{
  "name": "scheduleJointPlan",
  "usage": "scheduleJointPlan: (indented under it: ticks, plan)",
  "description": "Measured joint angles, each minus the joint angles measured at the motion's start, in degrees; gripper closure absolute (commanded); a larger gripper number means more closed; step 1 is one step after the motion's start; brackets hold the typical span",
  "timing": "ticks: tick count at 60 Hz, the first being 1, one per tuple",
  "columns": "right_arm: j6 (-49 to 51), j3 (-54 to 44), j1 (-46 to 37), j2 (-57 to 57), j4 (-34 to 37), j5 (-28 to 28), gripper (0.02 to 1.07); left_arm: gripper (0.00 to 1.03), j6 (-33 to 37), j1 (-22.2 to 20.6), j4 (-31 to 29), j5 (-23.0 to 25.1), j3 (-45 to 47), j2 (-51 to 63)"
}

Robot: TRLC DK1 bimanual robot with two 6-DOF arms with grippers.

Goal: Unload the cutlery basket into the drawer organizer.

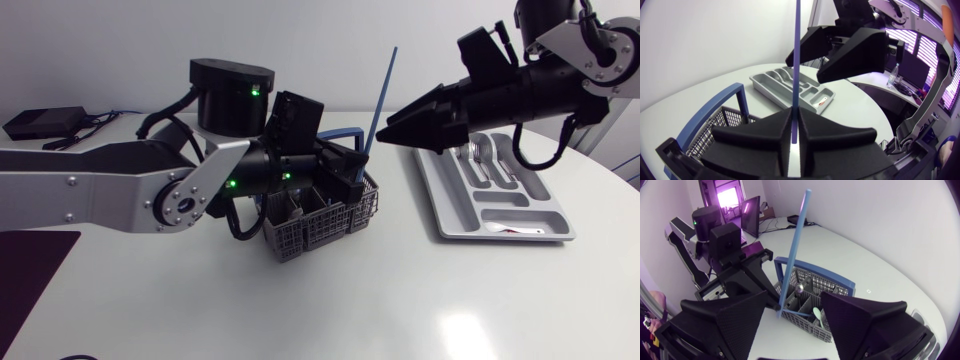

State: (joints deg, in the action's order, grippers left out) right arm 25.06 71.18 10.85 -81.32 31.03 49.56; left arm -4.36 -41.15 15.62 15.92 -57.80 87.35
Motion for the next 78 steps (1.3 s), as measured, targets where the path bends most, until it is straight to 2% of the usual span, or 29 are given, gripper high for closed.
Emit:
scheduleJointPlan:
  ticks: [5, 12, 23, 30, 32, 39, 41, 42, 51, 54, 62, 69, 78]
  plan:
    - [-2.97, 0.28, 1.18, -0.63, -2.21, -0.04, 0.47, 1.00, -0.42, 0.00, 0.13, 0.00, -0.24, 0.20]
    - [-5.18, 0.42, 1.86, -1.75, -3.02, -0.04, 0.49, 1.00, -0.90, 0.04, 0.15, 0.00, -0.79, 0.26]
    - [-6.16, 0.39, 2.58, -2.45, -4.50, -0.04, 0.79, 1.00, -1.68, 0.15, 0.59, 0.00, -0.90, 0.26]
    - [-6.69, 0.35, 3.41, -2.45, -4.76, -0.04, 0.88, 1.00, -1.90, 0.15, 0.61, 0.00, -1.09, 0.35]
    - [-6.69, 0.35, 3.89, -2.45, -4.76, -0.02, 0.94, 1.00, -1.95, 0.15, 0.61, 0.00, -1.09, 0.35]
    - [-6.71, 0.33, 4.72, -2.62, -5.14, -0.09, 0.96, 1.00, -2.10, 0.15, 0.61, 0.02, -1.09, 0.35]
    - [-6.88, 0.33, 4.76, -2.69, -5.16, -0.13, 0.96, 0.96, -2.12, 0.22, 0.61, 0.02, -1.09, 0.35]
    - [-6.88, 0.26, 4.81, -2.71, -5.20, -0.26, 1.01, 0.95, -2.12, 0.22, 0.61, 0.04, -1.09, 0.35]
    - [-7.10, -0.04, 4.85, -2.71, -5.38, -0.22, 1.01, 0.71, -2.12, 0.26, 0.59, 0.02, -1.09, 0.35]
    - [-7.10, -0.15, 4.85, -2.69, -5.35, -0.17, 1.01, 0.58, -2.10, 0.26, 0.72, 0.00, -1.09, 0.35]
    - [-7.10, -1.16, 4.72, -2.03, -5.31, -0.07, 1.01, 0.38, -1.36, 1.22, 0.48, -0.66, -1.14, -0.37]
    - [-7.06, -1.62, 2.60, -0.52, -4.13, -0.02, 1.01, 0.36, 3.10, 3.21, -1.66, -2.99, -1.20, -3.15]
    - [-4.09, -1.77, -6.56, 0.07, 0.63, -0.07, 1.01, 0.33, 12.46, 7.52, -6.32, -3.41, -1.99, -6.58]
